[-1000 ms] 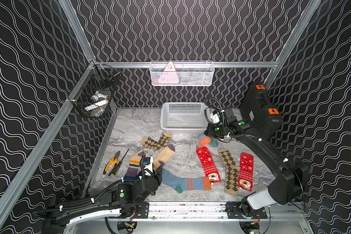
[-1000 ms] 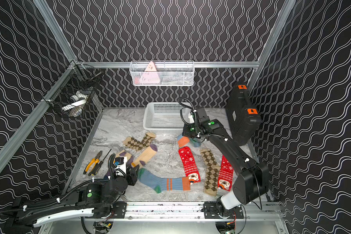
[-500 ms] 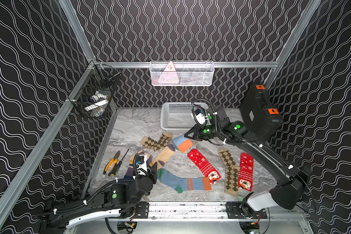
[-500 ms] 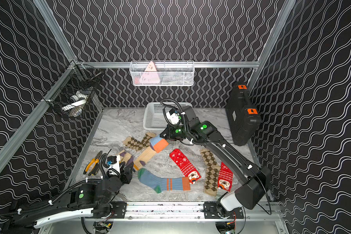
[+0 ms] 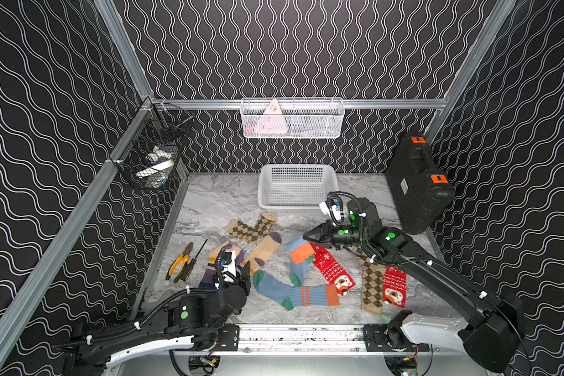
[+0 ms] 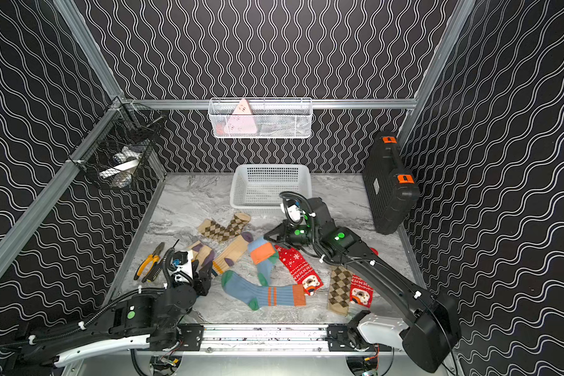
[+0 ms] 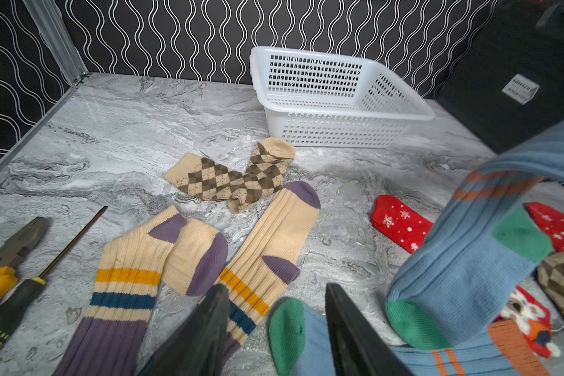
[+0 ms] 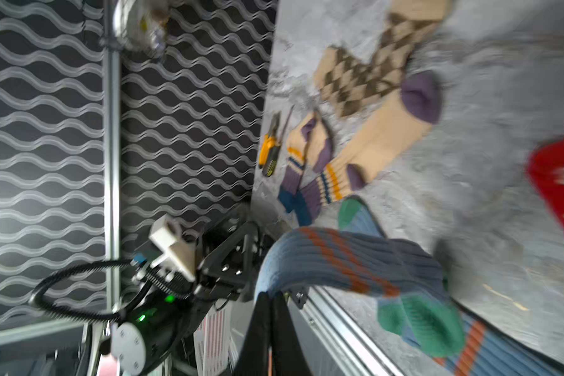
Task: Place the socks together as a pair
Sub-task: Place the sock in the sock.
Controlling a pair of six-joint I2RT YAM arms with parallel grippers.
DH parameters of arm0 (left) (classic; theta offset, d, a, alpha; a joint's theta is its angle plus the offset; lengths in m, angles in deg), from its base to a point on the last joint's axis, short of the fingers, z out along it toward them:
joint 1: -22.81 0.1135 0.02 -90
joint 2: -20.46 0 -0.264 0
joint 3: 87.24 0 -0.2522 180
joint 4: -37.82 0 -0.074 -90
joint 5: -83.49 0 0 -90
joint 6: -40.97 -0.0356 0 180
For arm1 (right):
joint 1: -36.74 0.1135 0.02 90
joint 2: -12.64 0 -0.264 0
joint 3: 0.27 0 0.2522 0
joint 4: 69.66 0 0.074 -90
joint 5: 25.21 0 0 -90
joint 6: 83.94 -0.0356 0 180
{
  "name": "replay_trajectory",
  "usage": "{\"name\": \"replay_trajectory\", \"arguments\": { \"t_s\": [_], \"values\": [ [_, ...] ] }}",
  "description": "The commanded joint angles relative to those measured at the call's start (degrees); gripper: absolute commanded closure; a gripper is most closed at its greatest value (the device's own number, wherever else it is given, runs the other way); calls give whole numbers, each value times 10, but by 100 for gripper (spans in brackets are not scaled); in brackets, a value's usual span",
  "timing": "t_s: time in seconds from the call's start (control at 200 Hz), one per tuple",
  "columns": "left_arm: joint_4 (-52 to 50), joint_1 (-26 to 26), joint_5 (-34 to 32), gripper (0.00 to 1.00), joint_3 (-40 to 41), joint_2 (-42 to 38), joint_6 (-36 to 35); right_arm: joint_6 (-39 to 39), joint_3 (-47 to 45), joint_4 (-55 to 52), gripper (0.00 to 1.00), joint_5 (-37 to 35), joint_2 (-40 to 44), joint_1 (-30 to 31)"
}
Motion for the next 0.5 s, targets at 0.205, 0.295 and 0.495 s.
{"name": "replay_trajectory", "arguments": {
  "t_s": [0.205, 0.295, 0.495],
  "values": [
    [188, 7, 66, 46, 1, 200, -20, -5, -153, 44, 100, 20, 16, -186],
    [240, 17, 104, 46, -5, 272, -24, 21, -154, 8, 98, -13, 29, -209],
    [341, 64, 213, 44, -33, 418, -27, 75, -138, -60, 65, -75, 51, -236]
  ]
}}
